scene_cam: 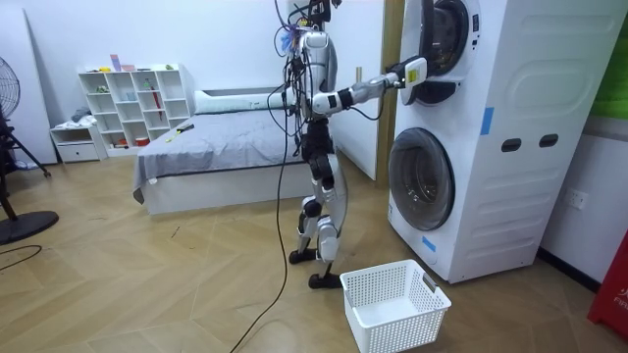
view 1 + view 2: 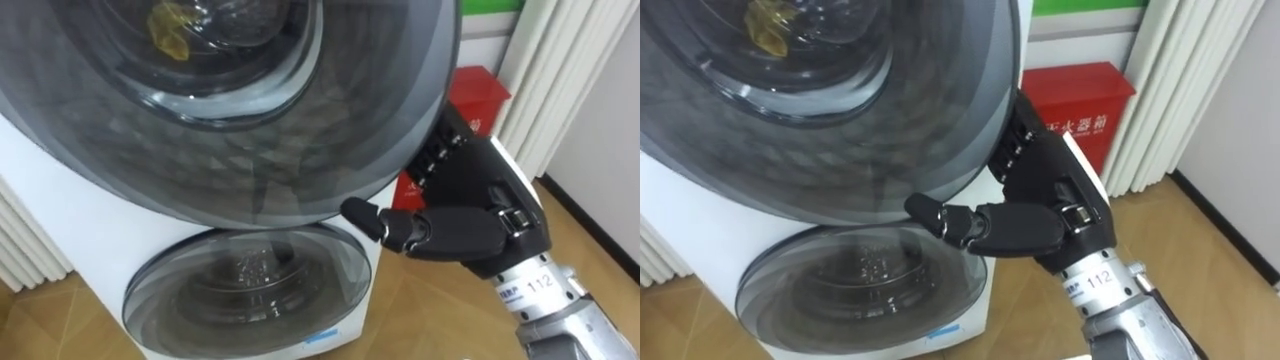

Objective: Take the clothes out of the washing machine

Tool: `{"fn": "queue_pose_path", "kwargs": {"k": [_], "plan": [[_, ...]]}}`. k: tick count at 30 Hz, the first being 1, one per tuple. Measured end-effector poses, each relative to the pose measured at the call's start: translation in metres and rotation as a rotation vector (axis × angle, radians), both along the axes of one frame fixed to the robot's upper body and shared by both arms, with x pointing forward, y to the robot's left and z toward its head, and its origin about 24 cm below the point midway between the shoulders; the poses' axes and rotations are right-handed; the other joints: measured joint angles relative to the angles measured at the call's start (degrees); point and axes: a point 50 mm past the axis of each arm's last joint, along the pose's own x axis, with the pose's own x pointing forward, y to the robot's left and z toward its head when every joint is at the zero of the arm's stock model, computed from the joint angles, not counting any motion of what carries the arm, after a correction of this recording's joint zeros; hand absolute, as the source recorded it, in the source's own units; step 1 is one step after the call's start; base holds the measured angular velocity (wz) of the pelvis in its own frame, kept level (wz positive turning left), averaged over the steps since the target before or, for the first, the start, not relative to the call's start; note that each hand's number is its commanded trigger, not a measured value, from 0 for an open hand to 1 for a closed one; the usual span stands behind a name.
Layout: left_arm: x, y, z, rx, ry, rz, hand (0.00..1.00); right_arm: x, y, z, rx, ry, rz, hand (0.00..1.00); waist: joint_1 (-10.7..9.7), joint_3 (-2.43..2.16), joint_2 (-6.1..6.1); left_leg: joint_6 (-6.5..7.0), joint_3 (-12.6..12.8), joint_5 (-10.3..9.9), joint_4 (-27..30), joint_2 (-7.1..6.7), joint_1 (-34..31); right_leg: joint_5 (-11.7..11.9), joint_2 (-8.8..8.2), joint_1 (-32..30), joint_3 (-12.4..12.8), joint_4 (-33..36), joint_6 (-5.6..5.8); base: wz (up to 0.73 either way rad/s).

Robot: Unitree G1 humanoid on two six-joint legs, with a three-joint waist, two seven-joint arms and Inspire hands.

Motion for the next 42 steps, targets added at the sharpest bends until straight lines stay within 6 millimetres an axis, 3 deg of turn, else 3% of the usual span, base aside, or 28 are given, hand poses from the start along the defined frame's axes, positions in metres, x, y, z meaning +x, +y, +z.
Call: {"fn": "queue_pose_path", "kwargs": {"k": [10,12,18,25,32,42], "plan": [[-0.009,0.004,0.0,0.012,0.021,0.032,0.0,-0.004,0.0,-0.007,0.035,0.022,-0.013,0.0,1.71,-0.18,-1.24,-1.47,-2.77,0.92,0.01,0.75,-0.68,-0.34,0.12,0.3,-3.19,-0.07,-1.57,0.15],[-0.011,0.006,0.0,0.017,0.031,0.048,0.0,-0.005,0.0,-0.008,0.038,0.027,-0.014,0.0,1.98,-0.16,-1.5,-2.06,-2.87,1.29,0.2,1.04,-0.99,-0.77,0.14,0.31,-3.94,-0.05,-1.44,0.18],[-0.008,0.005,0.001,0.016,0.015,0.062,0.0,-0.005,0.0,-0.01,0.032,0.035,-0.018,0.0,3.81,-0.16,-1.52,-2.19,-3.72,2.18,1.35,1.3,-2.05,-0.71,0.05,0.2,-5.2,0.11,-2.14,0.12],[-0.005,0.004,0.001,0.013,0.002,0.059,0.0,-0.006,0.009,-0.012,0.029,0.045,0.024,0.0,4.28,-0.17,-1.51,-2.5,-4.31,2.72,1.99,1.23,-2.71,-0.61,0.16,0.22,-6.72,0.3,-3.23,0.11],[-0.003,0.004,0.001,0.01,-0.006,0.056,0.0,-0.014,0.037,-0.016,-0.021,0.036,0.232,0.0,5.14,-0.4,-1.66,-2.67,-4.59,2.89,1.99,1.07,-2.91,-0.91,0.33,0.61,-8.12,0.23,-3.99,0.13],[0.003,0.003,0.002,0.004,-0.027,0.055,0.0,-0.026,0.064,-0.016,-0.087,-0.016,0.522,0.0,7.77,-0.55,-1.72,-2.75,-6.07,3.23,1.91,0.84,-3.56,-1.0,-0.06,1.77,-10.34,-1.23,-3.84,0.13]]}}
